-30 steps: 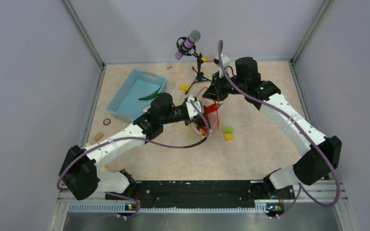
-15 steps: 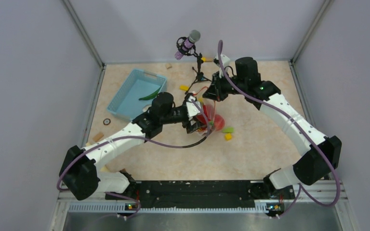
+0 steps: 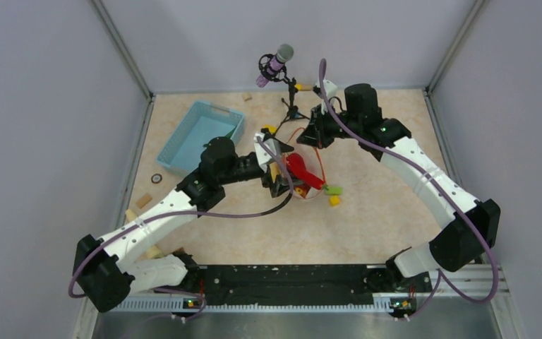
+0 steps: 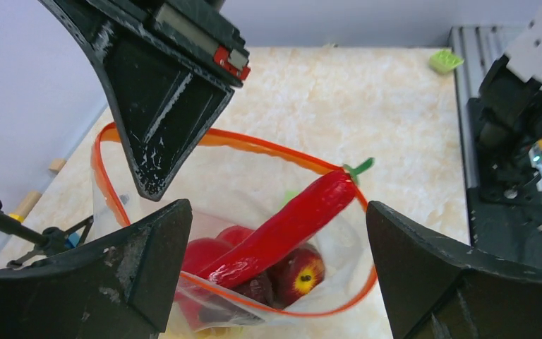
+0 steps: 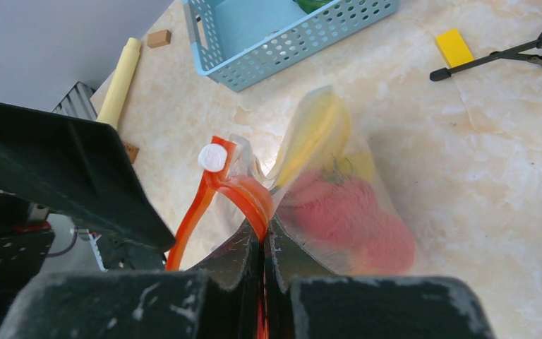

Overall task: Place the food in the zip-top bag and seal the zipper
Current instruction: Place the fake vegetable in the zipper food storage bag, then adjust the zipper food storage bag at the center of the board.

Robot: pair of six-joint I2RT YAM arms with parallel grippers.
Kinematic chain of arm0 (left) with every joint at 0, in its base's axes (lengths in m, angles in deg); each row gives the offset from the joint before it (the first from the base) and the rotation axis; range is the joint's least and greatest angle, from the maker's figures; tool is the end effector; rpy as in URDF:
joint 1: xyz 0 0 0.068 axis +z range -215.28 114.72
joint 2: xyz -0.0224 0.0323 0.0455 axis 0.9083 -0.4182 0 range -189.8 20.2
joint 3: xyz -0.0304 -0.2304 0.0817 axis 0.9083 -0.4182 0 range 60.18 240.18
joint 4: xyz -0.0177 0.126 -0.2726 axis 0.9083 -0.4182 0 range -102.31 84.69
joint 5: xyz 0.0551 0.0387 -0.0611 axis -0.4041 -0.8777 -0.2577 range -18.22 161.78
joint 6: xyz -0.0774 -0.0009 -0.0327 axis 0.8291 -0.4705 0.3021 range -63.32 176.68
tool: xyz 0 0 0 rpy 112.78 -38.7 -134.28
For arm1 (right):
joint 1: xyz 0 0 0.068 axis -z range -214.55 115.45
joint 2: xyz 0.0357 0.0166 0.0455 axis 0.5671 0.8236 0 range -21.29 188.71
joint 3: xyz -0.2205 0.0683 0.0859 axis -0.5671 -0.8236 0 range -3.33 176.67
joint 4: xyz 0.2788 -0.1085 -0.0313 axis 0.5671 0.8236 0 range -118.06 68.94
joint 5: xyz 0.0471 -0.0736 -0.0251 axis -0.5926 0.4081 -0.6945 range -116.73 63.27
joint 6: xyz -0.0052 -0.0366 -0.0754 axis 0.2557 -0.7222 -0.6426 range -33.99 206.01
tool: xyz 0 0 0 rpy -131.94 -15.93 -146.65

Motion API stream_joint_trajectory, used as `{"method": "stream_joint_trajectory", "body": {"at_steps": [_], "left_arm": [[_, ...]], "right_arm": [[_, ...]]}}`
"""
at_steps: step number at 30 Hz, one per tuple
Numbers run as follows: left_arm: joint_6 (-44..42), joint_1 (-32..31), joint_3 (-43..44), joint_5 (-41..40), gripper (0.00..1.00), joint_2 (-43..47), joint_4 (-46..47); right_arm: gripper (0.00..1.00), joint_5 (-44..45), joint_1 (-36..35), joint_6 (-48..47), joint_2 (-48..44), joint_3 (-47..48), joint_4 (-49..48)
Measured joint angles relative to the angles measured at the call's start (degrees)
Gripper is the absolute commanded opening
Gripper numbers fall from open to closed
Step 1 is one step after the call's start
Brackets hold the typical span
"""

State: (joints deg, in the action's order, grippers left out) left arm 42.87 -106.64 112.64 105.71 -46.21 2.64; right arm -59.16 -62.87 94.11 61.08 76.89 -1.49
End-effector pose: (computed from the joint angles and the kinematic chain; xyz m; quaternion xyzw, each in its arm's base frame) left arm 0.2373 -0.2637 0.3053 0.5022 0.5396 -0.3631 0.5699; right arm 0.3305 0.2229 0.3317 -0.2851 0.7883 0.3812 0.3898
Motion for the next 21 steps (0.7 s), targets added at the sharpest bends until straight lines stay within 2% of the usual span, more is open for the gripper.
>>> {"method": "stream_joint_trajectory", "body": {"at_steps": [5, 9, 15, 21], "left_arm": [[7.5, -1.0, -1.9, -1.0, 0.98, 3.0, 3.1], [15.6, -2.1, -4.0, -7.4, 0.98, 5.3, 3.2], [31.5, -4.4, -5.0, -23.4, 0.90, 9.2, 0.2], [38.5, -13.9, -4.6, -42.6, 0.76, 6.9, -6.7]], "right_arm": [[0.00, 0.0, 0.0, 0.0, 0.0, 0.0, 0.0], [0.00, 0.1, 0.0, -0.1, 0.0, 0.0, 0.0], [0.00, 0.9, 0.0, 0.0, 0.0, 0.0, 0.0], [0.00, 1.4, 0.0, 0.1, 0.0, 0.0, 0.0]]}}
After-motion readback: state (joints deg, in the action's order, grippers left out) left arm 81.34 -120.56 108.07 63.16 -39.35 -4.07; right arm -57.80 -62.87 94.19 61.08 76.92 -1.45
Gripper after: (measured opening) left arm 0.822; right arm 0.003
